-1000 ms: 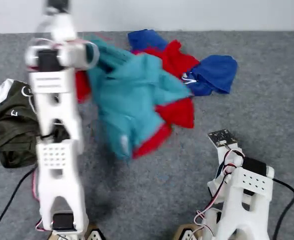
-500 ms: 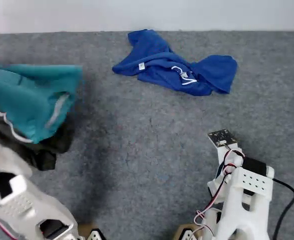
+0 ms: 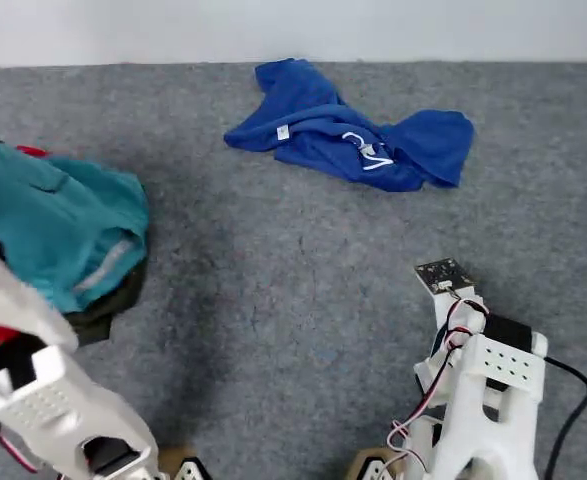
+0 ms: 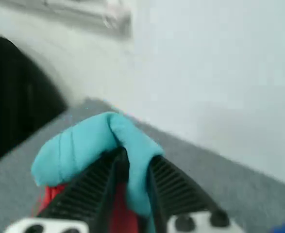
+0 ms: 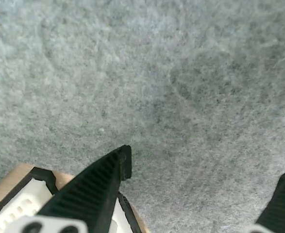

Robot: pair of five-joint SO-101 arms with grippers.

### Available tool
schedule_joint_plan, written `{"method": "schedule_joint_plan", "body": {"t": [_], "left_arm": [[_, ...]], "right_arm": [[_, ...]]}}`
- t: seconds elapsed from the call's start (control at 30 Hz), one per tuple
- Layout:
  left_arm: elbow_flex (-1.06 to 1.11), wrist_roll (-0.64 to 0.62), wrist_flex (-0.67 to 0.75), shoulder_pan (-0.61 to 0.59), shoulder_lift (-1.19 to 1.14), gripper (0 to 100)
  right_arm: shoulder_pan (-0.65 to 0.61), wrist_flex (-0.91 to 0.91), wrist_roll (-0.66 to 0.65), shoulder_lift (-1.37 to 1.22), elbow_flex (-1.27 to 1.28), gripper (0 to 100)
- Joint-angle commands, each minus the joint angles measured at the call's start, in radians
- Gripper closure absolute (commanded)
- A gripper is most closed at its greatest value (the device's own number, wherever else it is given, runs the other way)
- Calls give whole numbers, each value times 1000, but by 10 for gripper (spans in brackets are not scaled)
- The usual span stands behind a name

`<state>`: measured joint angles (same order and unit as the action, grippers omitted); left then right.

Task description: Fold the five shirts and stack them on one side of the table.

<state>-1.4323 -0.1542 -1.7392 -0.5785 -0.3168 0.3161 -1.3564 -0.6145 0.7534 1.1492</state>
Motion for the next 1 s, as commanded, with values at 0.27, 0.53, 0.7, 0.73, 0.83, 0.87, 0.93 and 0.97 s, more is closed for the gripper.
{"method": "schedule_joint_plan", "body": {"t": [0.27,0.53,0.7,0.73,0.83,0.87,0.93,0.97], "left_arm": [[174,78,-15,15,-212,773],[147,92,-14,3,-230,739],[42,84,-15,9,-229,742],[15,77,-15,9,-229,742],[-59,29,-17,11,-209,742],[-73,20,-17,12,-192,742],[-77,6,-17,35,-143,742],[-62,6,-17,48,-112,742]], "right_arm": [[8,4,-2,7,-5,556],[8,4,-2,7,-5,556],[7,10,-2,7,-5,556],[7,12,-2,7,-5,556],[5,42,20,15,-20,556],[10,65,60,13,-35,556],[5,90,164,7,-107,556],[1,93,204,5,-166,556]]}}
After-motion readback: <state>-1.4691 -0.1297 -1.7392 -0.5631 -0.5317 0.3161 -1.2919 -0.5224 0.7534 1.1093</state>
